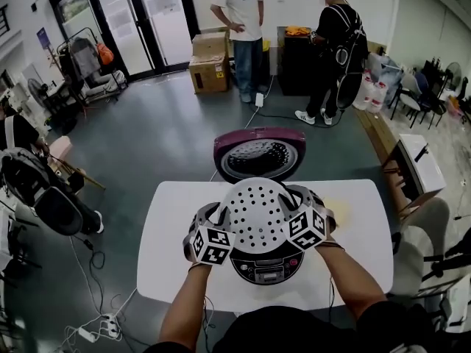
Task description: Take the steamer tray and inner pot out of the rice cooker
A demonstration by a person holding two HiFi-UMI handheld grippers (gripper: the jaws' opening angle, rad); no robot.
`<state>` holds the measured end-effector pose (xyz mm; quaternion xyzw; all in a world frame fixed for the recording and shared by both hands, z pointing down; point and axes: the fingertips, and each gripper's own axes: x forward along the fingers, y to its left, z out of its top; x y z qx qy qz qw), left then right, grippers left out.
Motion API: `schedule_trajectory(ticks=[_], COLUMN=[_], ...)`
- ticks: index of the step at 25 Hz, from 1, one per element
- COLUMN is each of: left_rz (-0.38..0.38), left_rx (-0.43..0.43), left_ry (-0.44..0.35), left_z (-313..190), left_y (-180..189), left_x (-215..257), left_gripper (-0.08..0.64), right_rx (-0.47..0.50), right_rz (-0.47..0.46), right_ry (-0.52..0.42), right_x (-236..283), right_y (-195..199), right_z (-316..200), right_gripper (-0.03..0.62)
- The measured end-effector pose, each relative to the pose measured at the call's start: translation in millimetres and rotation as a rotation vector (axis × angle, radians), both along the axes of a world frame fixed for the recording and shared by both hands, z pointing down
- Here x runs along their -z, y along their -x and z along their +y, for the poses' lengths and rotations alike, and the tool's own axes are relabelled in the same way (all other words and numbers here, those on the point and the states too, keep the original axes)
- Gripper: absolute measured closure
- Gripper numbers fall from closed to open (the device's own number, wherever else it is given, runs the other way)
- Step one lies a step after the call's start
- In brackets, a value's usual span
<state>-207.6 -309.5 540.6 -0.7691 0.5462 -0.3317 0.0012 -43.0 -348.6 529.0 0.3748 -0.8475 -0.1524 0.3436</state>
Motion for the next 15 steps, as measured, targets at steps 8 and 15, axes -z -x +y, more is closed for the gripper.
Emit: schedule_trajectory(ticks=[8, 15], left_rz=[0.035, 0.037], left_rx=[0.088, 0.207], left_ry=[-0.060, -0.078], left_z=[44, 88], left_y=[63, 136], left_x=[42, 58], left_gripper=[0.480, 0.485], right_rx=[0.095, 0.215], right_rz=[-0.040, -0.052], right_ry=[-0.050, -0.060], right_x=[48, 66], right_y=[66, 144], right_z=[31, 61], right_gripper=[0.514, 0.512])
